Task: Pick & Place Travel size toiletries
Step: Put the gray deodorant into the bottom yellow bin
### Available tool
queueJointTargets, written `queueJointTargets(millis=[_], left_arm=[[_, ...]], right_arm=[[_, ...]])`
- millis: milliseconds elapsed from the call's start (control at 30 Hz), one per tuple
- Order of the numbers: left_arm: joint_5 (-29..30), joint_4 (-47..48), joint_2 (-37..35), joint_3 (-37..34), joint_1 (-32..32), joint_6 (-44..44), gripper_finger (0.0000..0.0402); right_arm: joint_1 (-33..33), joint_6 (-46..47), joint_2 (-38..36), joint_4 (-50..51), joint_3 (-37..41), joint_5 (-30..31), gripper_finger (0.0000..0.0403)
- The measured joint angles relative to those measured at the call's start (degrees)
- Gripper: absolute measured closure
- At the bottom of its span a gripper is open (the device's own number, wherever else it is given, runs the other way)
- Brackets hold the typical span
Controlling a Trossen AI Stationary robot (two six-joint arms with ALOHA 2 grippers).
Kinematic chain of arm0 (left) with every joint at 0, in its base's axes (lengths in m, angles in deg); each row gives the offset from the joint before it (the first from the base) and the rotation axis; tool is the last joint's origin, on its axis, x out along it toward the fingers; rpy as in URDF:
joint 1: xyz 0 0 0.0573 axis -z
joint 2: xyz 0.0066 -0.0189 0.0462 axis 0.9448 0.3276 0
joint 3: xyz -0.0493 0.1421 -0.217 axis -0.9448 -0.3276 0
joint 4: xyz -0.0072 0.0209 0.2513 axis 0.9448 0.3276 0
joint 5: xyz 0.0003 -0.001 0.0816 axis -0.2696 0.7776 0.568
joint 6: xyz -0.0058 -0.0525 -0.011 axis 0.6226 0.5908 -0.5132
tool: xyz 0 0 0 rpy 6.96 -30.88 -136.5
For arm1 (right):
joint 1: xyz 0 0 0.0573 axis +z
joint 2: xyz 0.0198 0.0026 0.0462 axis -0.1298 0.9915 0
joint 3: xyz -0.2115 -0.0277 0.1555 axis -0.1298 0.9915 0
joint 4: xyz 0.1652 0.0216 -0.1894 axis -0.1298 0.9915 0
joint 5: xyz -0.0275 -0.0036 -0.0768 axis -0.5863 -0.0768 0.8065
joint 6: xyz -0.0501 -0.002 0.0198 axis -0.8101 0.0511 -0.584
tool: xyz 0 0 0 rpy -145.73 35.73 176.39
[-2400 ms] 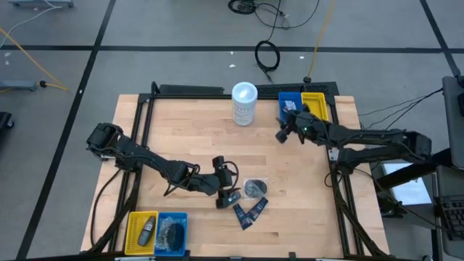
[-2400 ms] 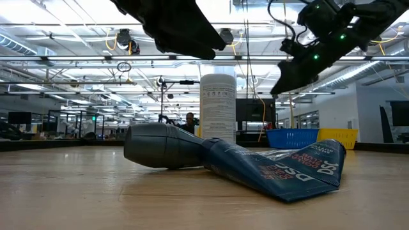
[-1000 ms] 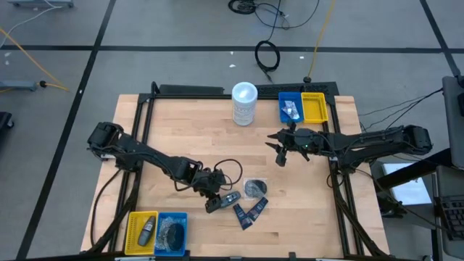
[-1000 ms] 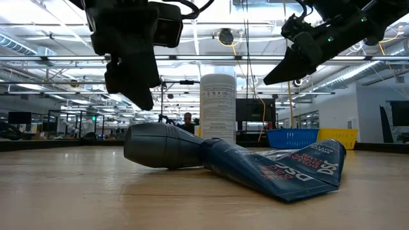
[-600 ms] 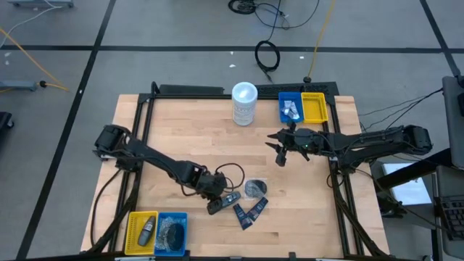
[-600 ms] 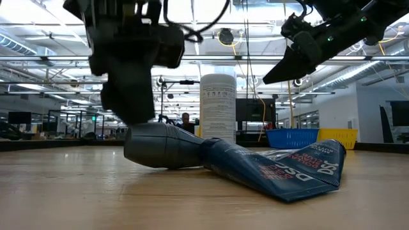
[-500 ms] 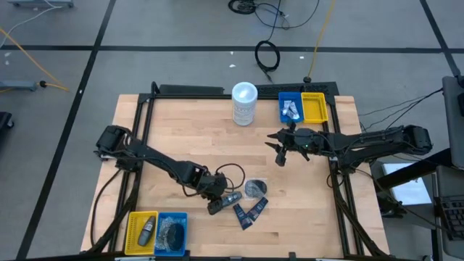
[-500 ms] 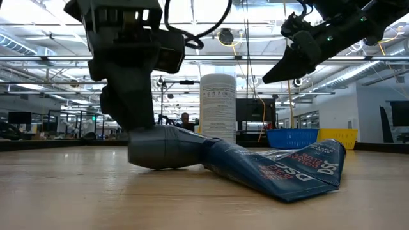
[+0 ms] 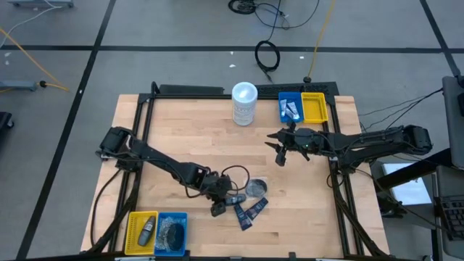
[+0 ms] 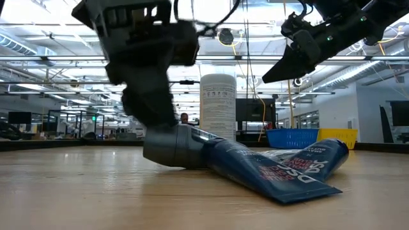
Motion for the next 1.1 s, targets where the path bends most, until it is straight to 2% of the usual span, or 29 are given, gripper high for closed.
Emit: queueJointTargets(millis=[267, 500, 800, 1100], left_arm=[[5.81, 4.4, -0.11, 4.16, 0.11, -8.68, 0.0162], [6.5, 6.33, 0.2, 4.12, 0.83, -9.25, 0.0163], [10.24, 4.92, 5.3, 4.03, 2.94, -11.92, 0.0163], [10.46, -1.48, 8.24, 4.16, 2.59, -14.68, 0.0163]], right_arm=[[0.0, 0.42, 0.0, 0.0, 0.0, 0.0, 0.0277], [0.0, 0.46, 0.0, 0.0, 0.0, -0.02, 0.0277], [0.0, 0.46, 0.0, -0.37, 0.0, -0.04, 0.0277], [0.0, 0.7, 0.0, -0.39, 0.0, -0.13, 0.0277]])
